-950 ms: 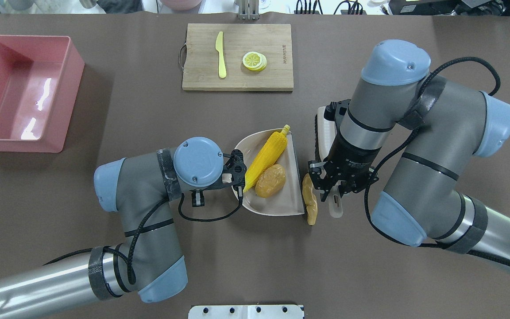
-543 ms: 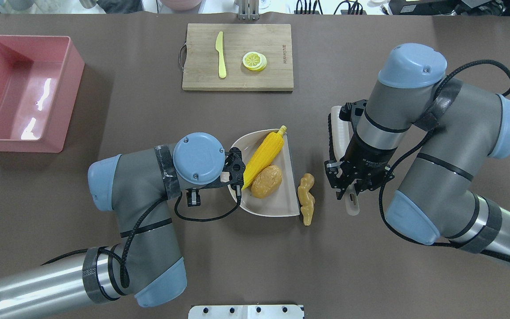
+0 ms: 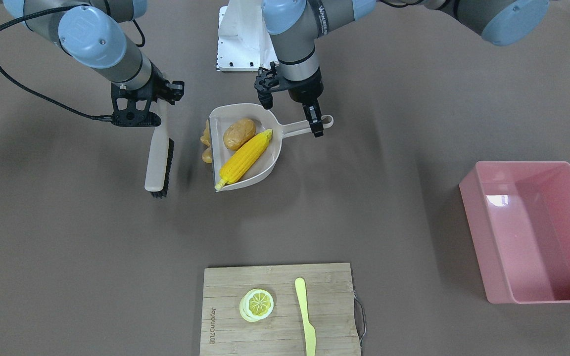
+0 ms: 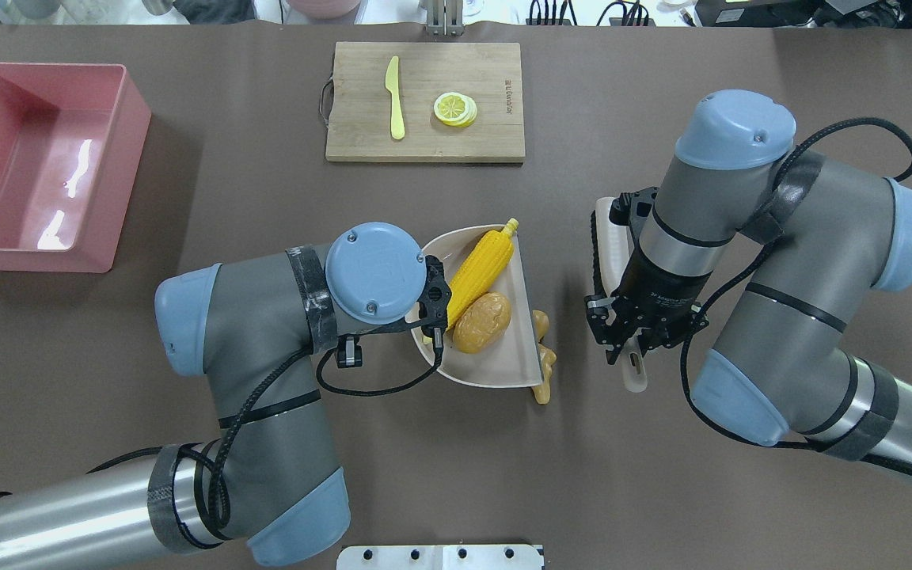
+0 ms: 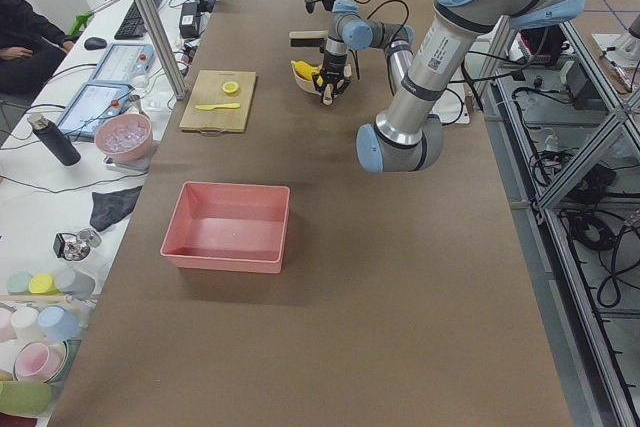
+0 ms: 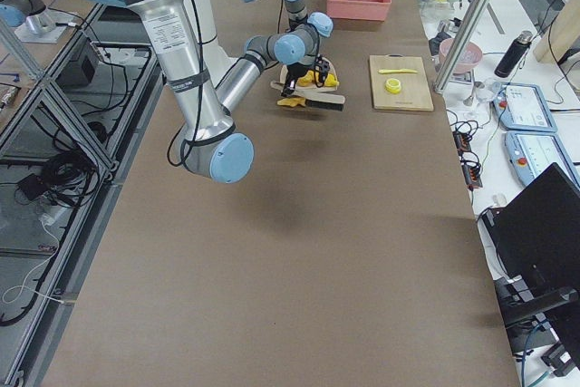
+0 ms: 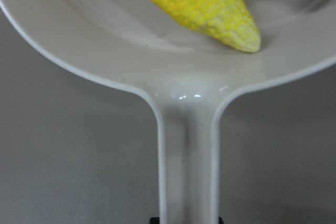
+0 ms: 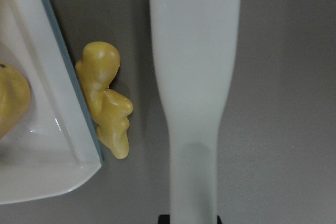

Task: Sweep and dump trash into bin

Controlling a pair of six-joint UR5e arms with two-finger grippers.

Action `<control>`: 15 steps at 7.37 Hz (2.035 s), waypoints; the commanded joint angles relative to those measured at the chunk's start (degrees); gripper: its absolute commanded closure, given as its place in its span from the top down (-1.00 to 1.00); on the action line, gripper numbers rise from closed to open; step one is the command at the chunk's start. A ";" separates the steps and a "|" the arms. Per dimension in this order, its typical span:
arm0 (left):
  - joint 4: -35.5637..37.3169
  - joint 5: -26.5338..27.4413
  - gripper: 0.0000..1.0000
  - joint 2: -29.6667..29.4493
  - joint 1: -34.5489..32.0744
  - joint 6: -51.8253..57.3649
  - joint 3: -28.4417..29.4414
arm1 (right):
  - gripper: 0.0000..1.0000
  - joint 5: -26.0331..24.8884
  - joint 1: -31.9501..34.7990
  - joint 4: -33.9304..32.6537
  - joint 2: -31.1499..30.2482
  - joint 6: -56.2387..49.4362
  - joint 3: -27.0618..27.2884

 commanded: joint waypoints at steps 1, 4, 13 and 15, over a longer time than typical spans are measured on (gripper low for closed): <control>2.62 1.18 -1.00 -0.44 -0.07 0.22 -1.62 | -1.00 -0.29 -0.58 0.00 -0.27 0.16 0.29; 4.92 1.45 -1.00 0.35 -0.16 0.66 -2.96 | -1.00 -1.42 -1.81 0.52 -0.88 0.25 0.03; 4.73 3.72 -1.00 -0.87 2.92 -0.92 1.00 | -1.00 -4.68 -6.47 0.61 -2.38 2.18 0.12; 4.82 3.82 -1.00 -1.06 2.92 -0.83 1.79 | -1.00 -4.68 -7.52 0.61 -2.38 2.70 0.12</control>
